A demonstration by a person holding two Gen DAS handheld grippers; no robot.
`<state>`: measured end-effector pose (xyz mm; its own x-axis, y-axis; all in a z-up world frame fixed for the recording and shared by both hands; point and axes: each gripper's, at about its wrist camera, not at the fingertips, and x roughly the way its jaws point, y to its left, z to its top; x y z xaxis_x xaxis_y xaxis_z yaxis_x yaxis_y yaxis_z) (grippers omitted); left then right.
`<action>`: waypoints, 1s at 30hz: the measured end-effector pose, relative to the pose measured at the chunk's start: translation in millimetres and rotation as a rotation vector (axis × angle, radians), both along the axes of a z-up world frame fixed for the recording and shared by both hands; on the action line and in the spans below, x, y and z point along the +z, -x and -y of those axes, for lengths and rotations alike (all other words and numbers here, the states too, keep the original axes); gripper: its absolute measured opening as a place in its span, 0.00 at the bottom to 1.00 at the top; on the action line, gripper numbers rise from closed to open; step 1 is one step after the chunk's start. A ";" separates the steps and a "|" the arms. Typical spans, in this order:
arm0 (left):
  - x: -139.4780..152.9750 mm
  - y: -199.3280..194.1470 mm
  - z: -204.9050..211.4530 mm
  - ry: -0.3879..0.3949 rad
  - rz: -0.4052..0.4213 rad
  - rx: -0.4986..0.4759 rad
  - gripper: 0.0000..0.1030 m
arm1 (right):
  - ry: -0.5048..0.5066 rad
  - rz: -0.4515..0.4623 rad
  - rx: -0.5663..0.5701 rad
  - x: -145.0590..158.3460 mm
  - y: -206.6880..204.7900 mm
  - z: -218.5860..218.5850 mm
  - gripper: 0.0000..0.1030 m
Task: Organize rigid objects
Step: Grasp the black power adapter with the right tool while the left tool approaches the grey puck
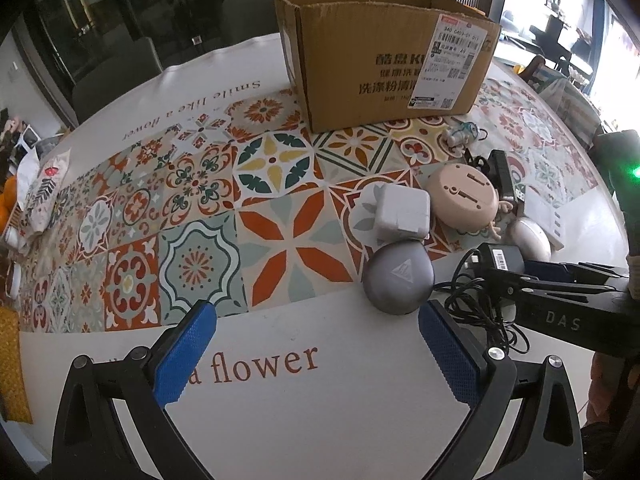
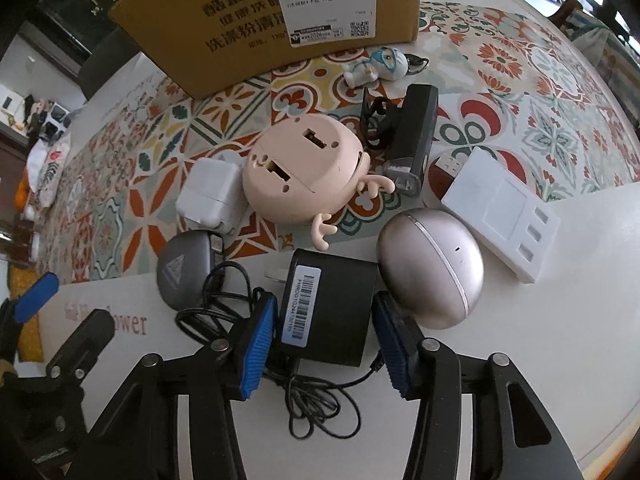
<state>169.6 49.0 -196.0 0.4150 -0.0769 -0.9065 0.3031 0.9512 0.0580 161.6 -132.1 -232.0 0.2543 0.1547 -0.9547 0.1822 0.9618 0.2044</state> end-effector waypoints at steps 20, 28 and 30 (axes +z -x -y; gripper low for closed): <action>-10.3 -5.7 2.6 0.045 -0.048 0.005 1.00 | -0.088 -0.013 -0.057 10.1 27.5 15.8 0.42; -28.2 -12.3 31.1 0.059 -0.089 -0.079 0.94 | -0.087 -0.023 -0.059 6.9 35.5 17.9 0.42; -34.2 -14.9 37.5 0.065 -0.112 -0.095 0.91 | -0.082 -0.029 -0.057 4.6 35.7 16.8 0.42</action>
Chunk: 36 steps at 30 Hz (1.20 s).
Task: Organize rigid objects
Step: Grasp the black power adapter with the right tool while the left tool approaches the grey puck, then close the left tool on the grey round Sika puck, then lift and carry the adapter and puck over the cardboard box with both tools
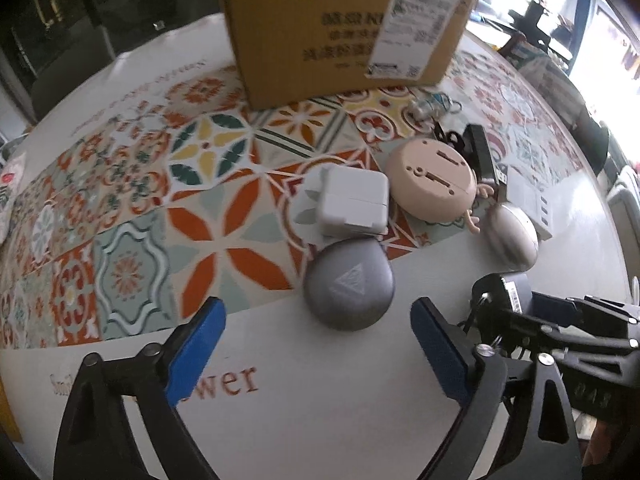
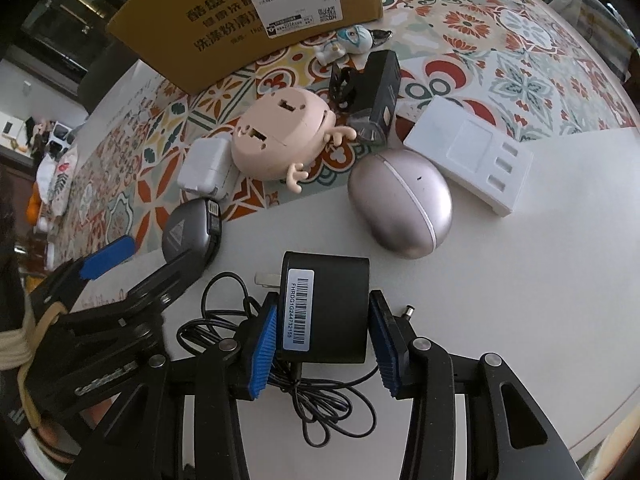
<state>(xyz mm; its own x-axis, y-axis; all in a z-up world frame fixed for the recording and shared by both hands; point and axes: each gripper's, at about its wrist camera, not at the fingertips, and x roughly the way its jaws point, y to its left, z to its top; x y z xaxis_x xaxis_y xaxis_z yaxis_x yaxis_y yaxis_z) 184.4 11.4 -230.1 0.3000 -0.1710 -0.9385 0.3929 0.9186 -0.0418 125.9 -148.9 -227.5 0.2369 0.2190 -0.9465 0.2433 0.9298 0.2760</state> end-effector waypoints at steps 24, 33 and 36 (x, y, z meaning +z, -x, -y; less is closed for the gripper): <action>-17.0 0.9 2.2 0.010 -0.021 -0.005 0.54 | 0.001 0.038 0.074 5.5 -3.0 -13.7 0.42; 28.0 19.8 -20.2 0.020 0.055 0.081 0.54 | 0.006 0.134 0.140 43.8 -5.2 -17.6 0.42; 44.5 22.3 -19.5 0.037 0.087 0.107 0.54 | 0.017 0.180 0.153 62.1 -6.0 -13.5 0.42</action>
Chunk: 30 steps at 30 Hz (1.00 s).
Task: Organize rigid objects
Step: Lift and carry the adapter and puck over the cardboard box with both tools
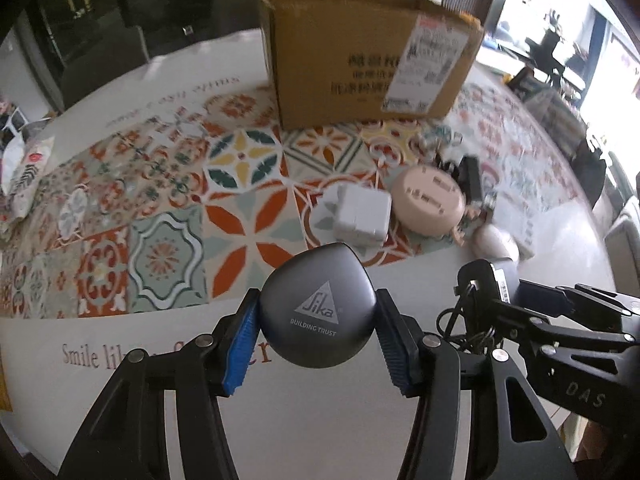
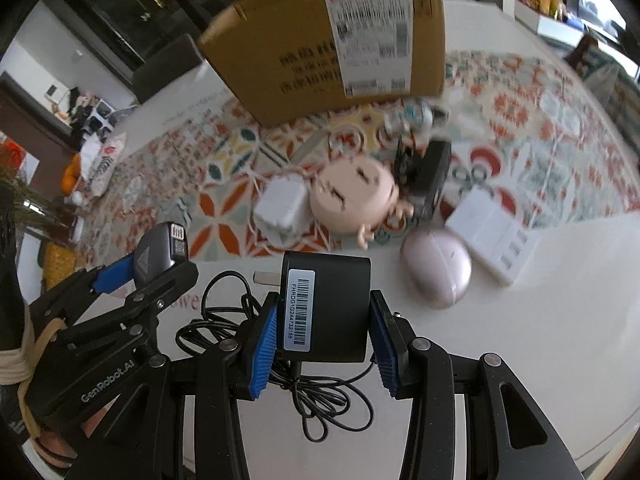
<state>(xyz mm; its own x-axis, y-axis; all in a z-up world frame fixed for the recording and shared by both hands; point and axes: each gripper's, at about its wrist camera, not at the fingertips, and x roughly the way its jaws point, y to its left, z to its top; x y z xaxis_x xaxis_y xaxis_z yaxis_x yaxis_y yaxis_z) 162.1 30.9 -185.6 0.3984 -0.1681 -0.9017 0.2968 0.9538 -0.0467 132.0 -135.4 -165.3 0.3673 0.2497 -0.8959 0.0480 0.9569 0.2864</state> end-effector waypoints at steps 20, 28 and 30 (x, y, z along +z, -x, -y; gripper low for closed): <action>101.9 6.0 26.4 0.079 0.231 0.060 0.54 | 0.029 0.272 0.026 98.3 -8.5 36.3 0.41; 127.1 -1.3 31.3 0.082 0.282 0.093 0.54 | 0.030 0.338 0.015 117.4 -25.9 44.3 0.41; 130.8 -4.3 31.9 0.073 0.291 0.102 0.54 | 0.031 0.351 0.019 122.2 -32.7 44.6 0.41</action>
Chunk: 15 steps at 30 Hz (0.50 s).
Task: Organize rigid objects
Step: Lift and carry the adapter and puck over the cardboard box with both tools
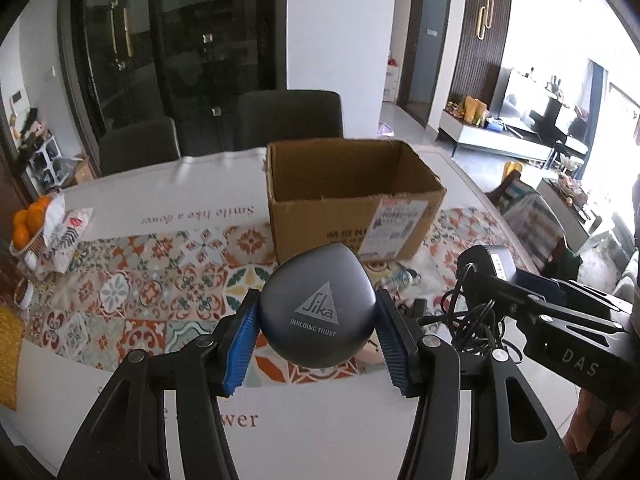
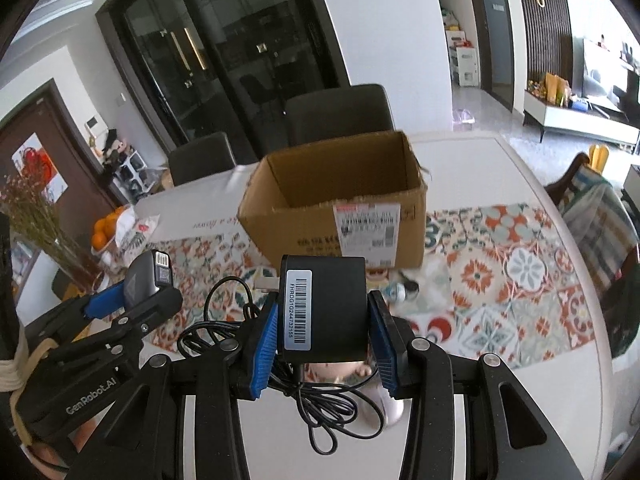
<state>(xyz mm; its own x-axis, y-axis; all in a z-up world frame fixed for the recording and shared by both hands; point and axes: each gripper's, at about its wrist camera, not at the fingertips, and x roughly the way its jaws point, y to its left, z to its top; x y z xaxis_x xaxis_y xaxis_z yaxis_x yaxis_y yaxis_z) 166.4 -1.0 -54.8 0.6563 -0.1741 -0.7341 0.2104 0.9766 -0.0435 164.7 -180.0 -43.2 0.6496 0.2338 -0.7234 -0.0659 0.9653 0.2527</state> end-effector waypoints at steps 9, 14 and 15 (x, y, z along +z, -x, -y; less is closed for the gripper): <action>24.5 -36.8 3.9 0.005 0.015 0.016 0.54 | 0.006 0.046 0.001 23.7 -42.8 7.0 0.41; 38.9 -60.8 8.2 -0.003 0.027 0.008 0.54 | 0.016 0.071 0.001 37.4 -68.2 8.9 0.41; 42.3 -67.4 9.8 -0.006 0.028 0.004 0.54 | 0.015 0.071 -0.001 39.0 -73.7 9.4 0.41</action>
